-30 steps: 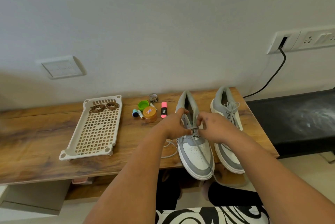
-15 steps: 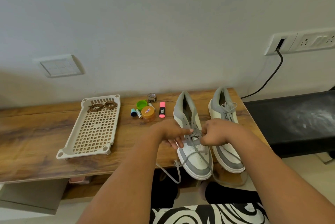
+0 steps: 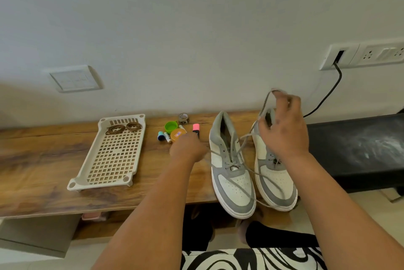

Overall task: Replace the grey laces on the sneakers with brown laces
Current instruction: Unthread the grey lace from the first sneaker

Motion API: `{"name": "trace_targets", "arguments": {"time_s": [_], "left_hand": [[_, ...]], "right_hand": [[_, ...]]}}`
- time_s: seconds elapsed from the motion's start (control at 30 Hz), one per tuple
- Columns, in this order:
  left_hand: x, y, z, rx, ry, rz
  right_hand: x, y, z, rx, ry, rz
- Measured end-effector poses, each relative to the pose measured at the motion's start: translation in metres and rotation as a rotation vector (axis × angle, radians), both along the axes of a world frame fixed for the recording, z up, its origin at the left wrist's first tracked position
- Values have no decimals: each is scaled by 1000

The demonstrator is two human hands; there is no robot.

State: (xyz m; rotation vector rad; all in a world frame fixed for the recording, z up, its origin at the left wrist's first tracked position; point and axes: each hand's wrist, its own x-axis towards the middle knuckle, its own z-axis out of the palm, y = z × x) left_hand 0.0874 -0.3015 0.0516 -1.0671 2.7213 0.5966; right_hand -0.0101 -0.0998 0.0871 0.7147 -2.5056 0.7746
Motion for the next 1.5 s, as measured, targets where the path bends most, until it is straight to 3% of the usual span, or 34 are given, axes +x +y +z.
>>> {"name": "trace_targets", "arguments": {"time_s": [0.1, 0.17, 0.2, 0.3, 0.37, 0.5, 0.87, 1.0, 1.2, 1.37, 1.43, 1.5], "left_hand": [[5, -8, 5, -137, 125, 129], [6, -10, 6, -158, 80, 43], [5, -10, 5, -105, 46, -61], [1, 4, 6, 106, 45, -366], [-3, 16, 8, 114, 89, -447], [-8, 30, 8, 132, 44, -484], [-7, 20, -3, 90, 69, -457], [-7, 22, -1, 96, 72, -445], [-7, 20, -1, 145, 94, -364], [-7, 18, -2, 178, 106, -339], [-7, 18, -2, 156, 83, -357], [-6, 17, -2, 132, 69, -378]], "right_hand": [[-1, -1, -7, 275, -358, 103], [4, -2, -12, 506, -432, 83], [7, -3, -13, 515, -418, 74], [15, -15, -13, 277, -357, 179], [23, -25, -12, 213, -454, 312], [39, -41, -33, 246, -730, 309], [31, -53, -49, 271, -891, 228], [23, -50, -58, 36, -1174, 130], [19, -29, -53, -782, -1691, 186], [27, -33, -66, -1366, -1603, 115], [29, -35, -63, -1329, -1574, 75], [26, -35, -61, -879, -1325, 41]]}}
